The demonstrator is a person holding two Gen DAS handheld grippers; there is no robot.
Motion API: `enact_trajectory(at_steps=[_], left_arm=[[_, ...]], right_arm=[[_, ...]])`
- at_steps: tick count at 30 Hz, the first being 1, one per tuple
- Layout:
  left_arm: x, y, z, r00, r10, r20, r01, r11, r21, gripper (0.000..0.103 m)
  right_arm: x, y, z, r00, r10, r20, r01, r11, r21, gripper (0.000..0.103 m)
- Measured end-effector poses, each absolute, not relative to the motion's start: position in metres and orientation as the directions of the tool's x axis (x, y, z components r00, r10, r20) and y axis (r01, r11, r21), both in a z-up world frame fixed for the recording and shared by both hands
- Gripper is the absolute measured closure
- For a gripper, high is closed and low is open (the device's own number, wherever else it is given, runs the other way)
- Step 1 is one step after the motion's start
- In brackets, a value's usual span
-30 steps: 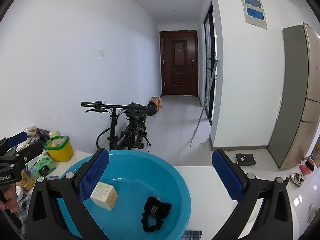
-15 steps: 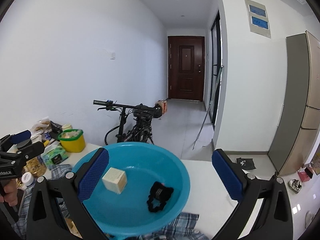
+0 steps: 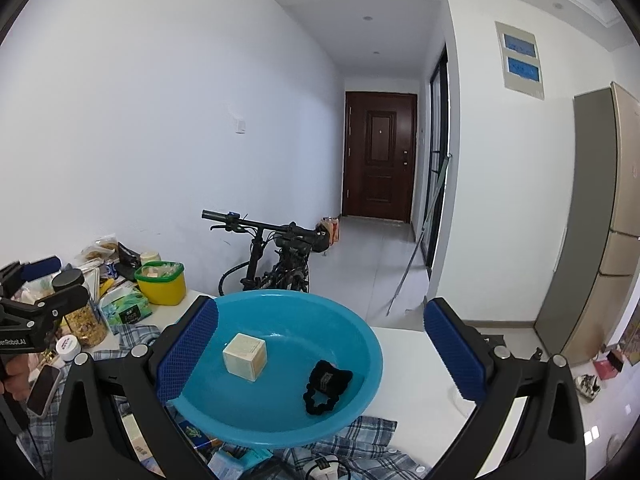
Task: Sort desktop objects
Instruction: 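Move both open tools back over the cluttered items on the plaid shirt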
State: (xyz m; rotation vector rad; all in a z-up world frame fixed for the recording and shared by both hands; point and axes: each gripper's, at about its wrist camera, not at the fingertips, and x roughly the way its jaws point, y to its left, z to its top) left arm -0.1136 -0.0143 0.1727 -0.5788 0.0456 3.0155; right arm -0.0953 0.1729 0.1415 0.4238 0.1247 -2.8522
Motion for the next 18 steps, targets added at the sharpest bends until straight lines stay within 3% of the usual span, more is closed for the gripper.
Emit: enact_trajectory(at_steps=[4,11,18], left_arm=[[-0.109,-0.013,0.171,-0.908,0.036,-0.417,-0.060,-0.997,0.045,0.000],[-0.112,-0.014,0.148,-0.817,0.029,-0.575,-0.055,-0.998,0.028,0.000],[-0.095,-0.002,0.116,-0.780,0.021,-0.625,-0.088,-0.993,0.077,0.000]], right_arm=[[-0.093,0.171,0.142,-0.916,-0.221,-0.334,0.255,-0.965,-0.059,0.000],[-0.093,0.173,0.122,-0.851,-0.200,-0.485,0.265,-0.962,-0.069,0.000],[-0.084,0.181,0.088,-0.781,-0.224,-0.584,0.298,-0.954,-0.032,0.000]])
